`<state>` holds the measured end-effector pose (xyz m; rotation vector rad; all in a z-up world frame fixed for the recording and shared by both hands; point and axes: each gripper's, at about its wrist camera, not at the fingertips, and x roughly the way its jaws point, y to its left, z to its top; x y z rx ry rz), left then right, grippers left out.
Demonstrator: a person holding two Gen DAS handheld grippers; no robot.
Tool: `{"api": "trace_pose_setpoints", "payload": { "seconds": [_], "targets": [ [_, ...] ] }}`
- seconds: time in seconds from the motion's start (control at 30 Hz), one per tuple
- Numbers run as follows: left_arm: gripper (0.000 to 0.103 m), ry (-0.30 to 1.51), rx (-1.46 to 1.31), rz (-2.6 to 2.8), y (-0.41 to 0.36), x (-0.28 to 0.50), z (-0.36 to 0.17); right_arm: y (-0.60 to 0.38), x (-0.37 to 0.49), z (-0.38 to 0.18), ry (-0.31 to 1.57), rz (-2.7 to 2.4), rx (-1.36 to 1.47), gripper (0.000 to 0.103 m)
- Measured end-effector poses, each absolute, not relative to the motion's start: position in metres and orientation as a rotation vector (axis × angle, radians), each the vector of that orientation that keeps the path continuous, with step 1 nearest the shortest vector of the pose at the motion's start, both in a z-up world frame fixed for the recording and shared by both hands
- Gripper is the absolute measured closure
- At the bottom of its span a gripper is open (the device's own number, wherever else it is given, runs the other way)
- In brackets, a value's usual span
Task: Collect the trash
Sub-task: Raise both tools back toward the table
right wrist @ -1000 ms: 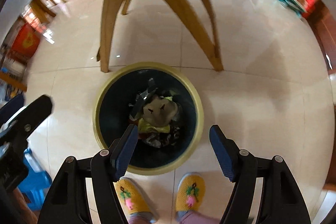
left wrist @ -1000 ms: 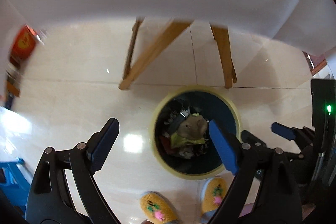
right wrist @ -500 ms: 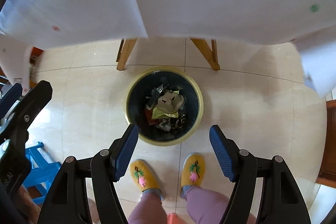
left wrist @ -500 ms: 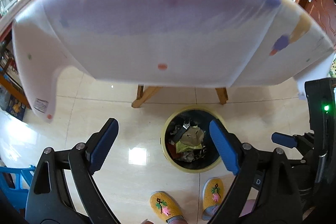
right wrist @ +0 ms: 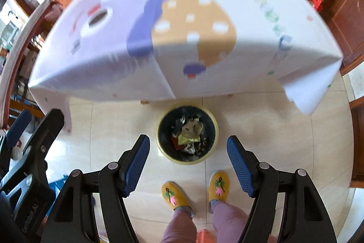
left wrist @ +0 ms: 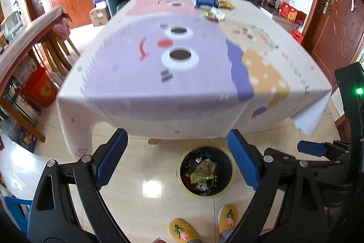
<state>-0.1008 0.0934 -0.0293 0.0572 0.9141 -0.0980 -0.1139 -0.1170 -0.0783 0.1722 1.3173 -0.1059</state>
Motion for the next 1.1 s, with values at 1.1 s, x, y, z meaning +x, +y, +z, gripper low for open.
{"api": "trace_pose_setpoints", "payload": {
  "seconds": [1.1],
  "targets": [
    [0.015,0.977,0.006,-0.161,0.072,0.055,0.087,-0.195,-0.008,0.087,0.839,-0.217,0.329,0.032]
  ]
}}
